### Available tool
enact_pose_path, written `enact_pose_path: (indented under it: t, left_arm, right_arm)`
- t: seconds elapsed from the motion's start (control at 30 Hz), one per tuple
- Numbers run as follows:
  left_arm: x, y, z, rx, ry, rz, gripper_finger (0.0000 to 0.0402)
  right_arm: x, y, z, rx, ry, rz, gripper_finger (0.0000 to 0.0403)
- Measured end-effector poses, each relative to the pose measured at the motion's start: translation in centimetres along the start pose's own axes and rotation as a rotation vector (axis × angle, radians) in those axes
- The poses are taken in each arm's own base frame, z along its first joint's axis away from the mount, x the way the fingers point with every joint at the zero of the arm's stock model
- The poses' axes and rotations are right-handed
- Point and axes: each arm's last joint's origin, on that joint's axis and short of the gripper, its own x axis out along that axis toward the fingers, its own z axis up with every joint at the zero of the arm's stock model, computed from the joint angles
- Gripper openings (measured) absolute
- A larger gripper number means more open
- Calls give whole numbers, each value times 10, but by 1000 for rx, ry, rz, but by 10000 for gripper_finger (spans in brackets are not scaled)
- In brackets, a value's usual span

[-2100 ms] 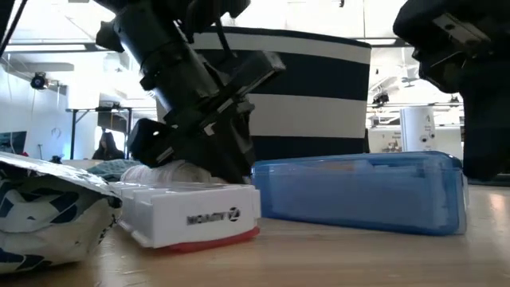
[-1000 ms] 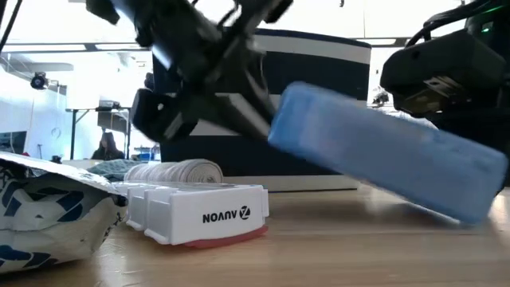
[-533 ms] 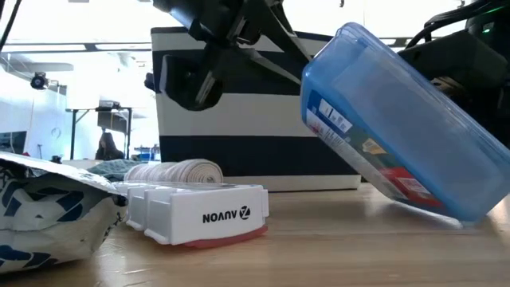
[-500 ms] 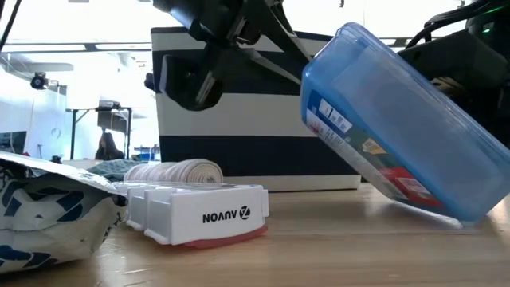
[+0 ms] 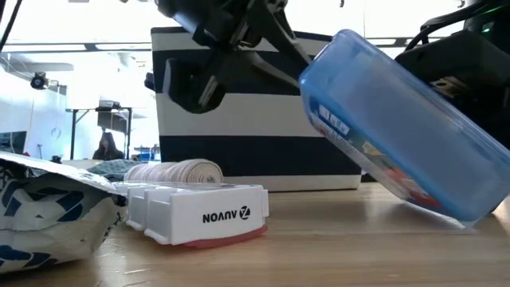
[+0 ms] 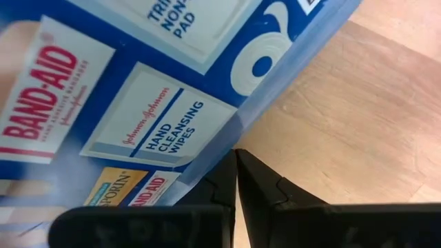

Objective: Pick & place medical supplies in basket/bin
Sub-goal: Put the blue first aid kit into the blue bin

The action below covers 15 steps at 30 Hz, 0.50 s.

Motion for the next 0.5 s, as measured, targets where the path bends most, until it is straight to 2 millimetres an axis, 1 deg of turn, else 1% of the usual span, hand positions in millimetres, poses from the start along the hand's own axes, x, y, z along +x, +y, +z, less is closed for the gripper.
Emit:
enact_pose_path:
  t: [0.33,0.5]
  left_arm:
    - [2,16,-7,24,39,77,61]
    - [4,32,-17,45,65,129,61]
  right_arm:
    - [-1,1,0,-10,5,-5,9]
    - [-3,1,0,-9,3,-1,9]
